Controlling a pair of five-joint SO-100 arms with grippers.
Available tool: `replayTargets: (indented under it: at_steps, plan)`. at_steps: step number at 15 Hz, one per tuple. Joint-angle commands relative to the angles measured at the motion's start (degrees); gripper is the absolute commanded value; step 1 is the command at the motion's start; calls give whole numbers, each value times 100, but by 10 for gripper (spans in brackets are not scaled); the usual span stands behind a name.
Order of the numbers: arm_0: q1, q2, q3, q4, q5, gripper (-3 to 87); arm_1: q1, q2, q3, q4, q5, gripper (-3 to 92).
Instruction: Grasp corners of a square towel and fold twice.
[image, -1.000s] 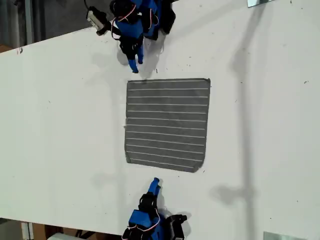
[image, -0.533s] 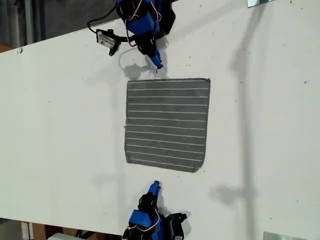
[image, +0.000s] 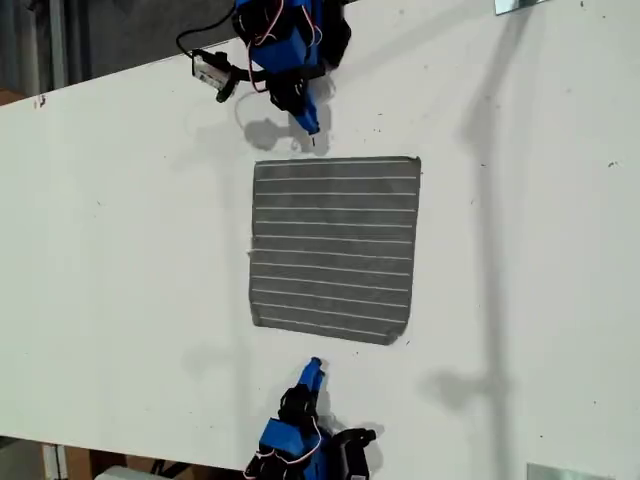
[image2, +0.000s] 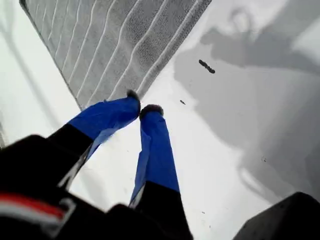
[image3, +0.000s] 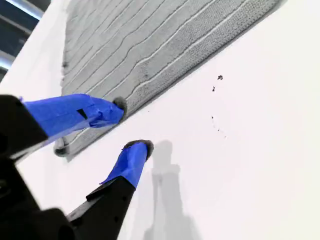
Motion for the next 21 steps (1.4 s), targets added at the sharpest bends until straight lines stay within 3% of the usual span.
replayTargets:
  at_steps: [1,2,4,6,7,10,12,16,20,21]
  plan:
    - [-519,-35,-387,167,747,140,-563,-615,-853,-817,-677,198]
    - [-835,-413,-747,281,1055,140,-545,-2426,-1802,-765,-809,244]
    - [-1204,-3437,-1696,-703,1521,133,-598,-6311,-3938,-439,-1107,309]
    - [-1494,-6311,-2470,-1767,1828,132,-1037,-7717,-4605,-519,-1046,324]
    - [-1635,-6627,-2443,-2127,1934,128,-1468,-7937,-4474,-721,-703,347]
    - [-1881,-5792,-1951,-2153,1986,128,-2988,-8525,-4482,-1151,554,349]
    - [-1846,-5616,-1837,-2162,1898,128,-3463,-9202,-5256,-1257,782,350]
    - [-1854,-5643,-1819,-2188,1898,129,-3366,-11751,-7980,-615,105,366]
    - [-1837,-5625,-1802,-2197,1881,124,-3129,-12208,-8165,-861,-114,360]
    - [-1819,-5625,-1802,-2206,1890,123,-3094,-12357,-8156,-958,-114,317]
